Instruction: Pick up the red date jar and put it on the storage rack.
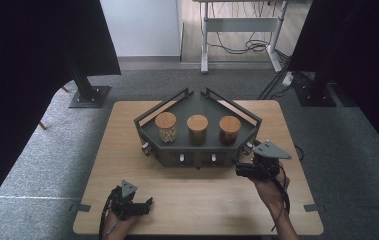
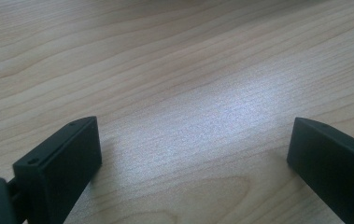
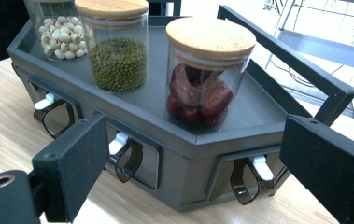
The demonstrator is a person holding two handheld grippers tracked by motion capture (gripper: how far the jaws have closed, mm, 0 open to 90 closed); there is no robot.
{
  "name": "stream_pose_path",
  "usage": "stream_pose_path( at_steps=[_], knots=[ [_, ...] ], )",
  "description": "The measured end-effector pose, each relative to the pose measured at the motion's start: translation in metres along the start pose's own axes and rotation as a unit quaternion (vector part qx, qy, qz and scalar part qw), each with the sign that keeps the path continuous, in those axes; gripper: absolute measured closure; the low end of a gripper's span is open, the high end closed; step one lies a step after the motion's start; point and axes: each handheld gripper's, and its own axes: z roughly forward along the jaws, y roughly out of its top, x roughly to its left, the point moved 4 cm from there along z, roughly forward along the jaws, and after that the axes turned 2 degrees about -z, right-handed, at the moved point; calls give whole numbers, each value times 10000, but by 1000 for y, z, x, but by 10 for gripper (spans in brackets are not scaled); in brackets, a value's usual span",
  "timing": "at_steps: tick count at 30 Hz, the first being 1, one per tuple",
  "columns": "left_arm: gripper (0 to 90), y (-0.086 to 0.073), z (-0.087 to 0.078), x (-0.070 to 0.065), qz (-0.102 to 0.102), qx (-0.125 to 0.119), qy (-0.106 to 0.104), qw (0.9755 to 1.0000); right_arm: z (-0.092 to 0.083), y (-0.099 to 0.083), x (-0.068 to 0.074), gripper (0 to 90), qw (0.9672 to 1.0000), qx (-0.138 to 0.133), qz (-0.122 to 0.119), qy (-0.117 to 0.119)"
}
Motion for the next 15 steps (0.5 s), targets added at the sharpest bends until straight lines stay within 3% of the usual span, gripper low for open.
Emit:
stream_pose_path(
  at_steps=[15],
  knots=[
    [27,0,0,0,-1,-6,7,10000,-10,-18,1,81,9999,106,0,-19]
  ],
)
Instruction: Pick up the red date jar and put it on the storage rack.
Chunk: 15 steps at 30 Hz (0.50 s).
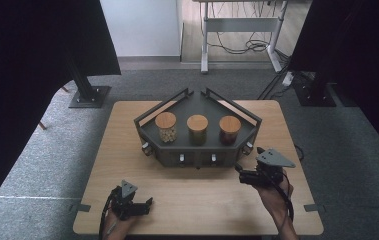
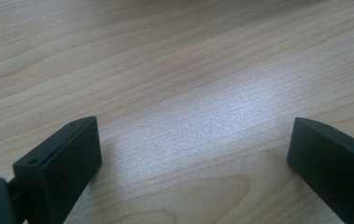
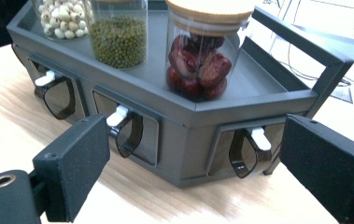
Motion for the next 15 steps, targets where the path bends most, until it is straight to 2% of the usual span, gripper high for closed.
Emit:
stream_pose_path(
  at_steps=[15],
  knots=[
    [27,0,0,-1,-9,1,19,10000,-2,-15,2,84,9997,235,-58,-71]
  ],
)
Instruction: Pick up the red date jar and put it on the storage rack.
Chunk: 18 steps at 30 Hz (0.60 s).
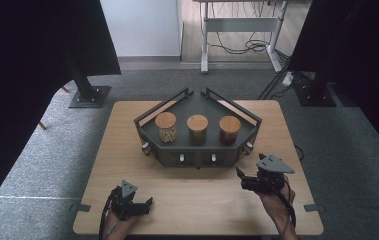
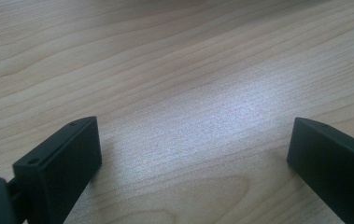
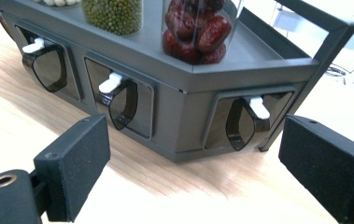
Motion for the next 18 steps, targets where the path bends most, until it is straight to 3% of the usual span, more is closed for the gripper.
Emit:
stream_pose_path(
  at_steps=[18],
  knots=[
    [27,0,0,0,-3,0,5,10000,0,-17,2,86,9998,169,53,-70]
  ],
)
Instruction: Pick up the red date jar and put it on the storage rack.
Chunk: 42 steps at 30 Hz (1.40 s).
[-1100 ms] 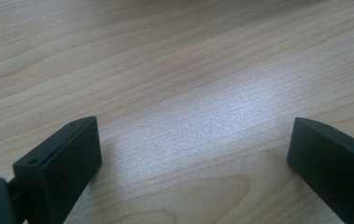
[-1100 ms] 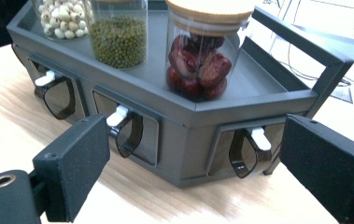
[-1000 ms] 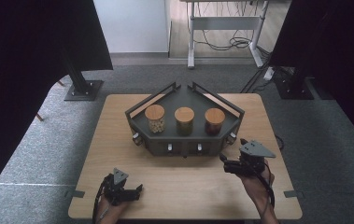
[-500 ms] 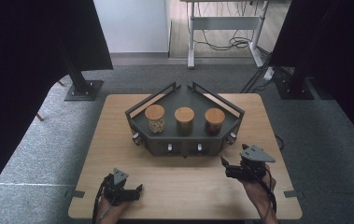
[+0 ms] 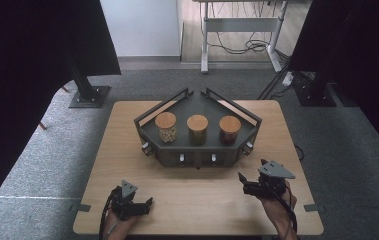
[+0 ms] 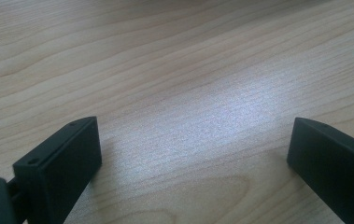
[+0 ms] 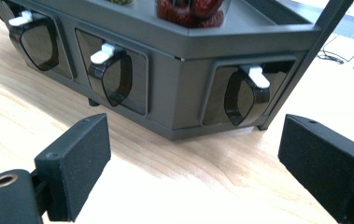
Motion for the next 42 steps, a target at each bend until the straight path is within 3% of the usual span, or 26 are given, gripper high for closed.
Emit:
stream_pose_path(
  at_steps=[42],
  knots=[
    [27,0,0,0,-8,-1,8,10000,19,-46,-1,88,9969,732,169,-241]
  ],
)
